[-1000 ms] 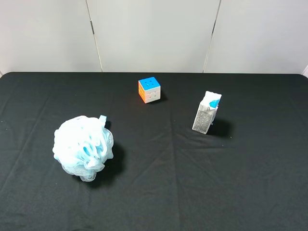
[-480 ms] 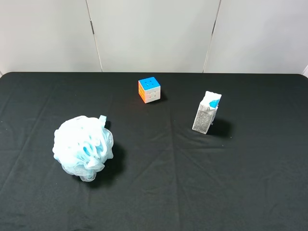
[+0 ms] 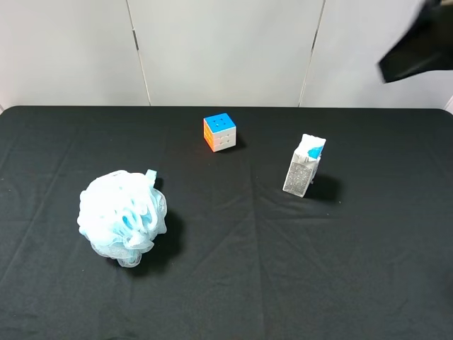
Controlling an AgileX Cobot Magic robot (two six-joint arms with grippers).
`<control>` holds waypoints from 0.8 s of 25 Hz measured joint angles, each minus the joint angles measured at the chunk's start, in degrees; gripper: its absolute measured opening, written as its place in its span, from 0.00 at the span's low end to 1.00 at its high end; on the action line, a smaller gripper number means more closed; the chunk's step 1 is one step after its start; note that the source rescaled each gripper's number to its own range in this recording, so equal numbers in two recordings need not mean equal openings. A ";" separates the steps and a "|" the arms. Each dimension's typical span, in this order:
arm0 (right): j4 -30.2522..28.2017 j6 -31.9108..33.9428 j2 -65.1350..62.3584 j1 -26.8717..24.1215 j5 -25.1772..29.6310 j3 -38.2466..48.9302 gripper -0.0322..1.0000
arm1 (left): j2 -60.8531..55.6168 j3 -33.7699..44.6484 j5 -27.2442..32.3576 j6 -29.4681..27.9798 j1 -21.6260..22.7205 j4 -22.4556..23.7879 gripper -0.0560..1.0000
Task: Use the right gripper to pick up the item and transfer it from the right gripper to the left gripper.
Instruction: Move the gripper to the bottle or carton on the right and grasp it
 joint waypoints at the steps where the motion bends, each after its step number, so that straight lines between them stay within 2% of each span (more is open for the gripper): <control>1: -0.35 1.11 2.30 0.47 1.06 -1.13 1.00 | 0.00 0.00 0.00 0.00 0.00 0.00 0.95; 6: -0.40 5.59 11.99 0.74 4.91 -7.28 1.00 | 0.00 0.00 0.00 0.00 0.00 0.00 0.95; 11: -0.90 10.76 19.79 0.74 5.31 -10.41 1.00 | 0.00 0.00 0.00 0.00 0.00 0.00 0.95; 20: -0.93 24.26 30.79 0.74 -1.63 -10.58 1.00 | 0.00 0.00 0.00 0.00 0.00 0.00 0.95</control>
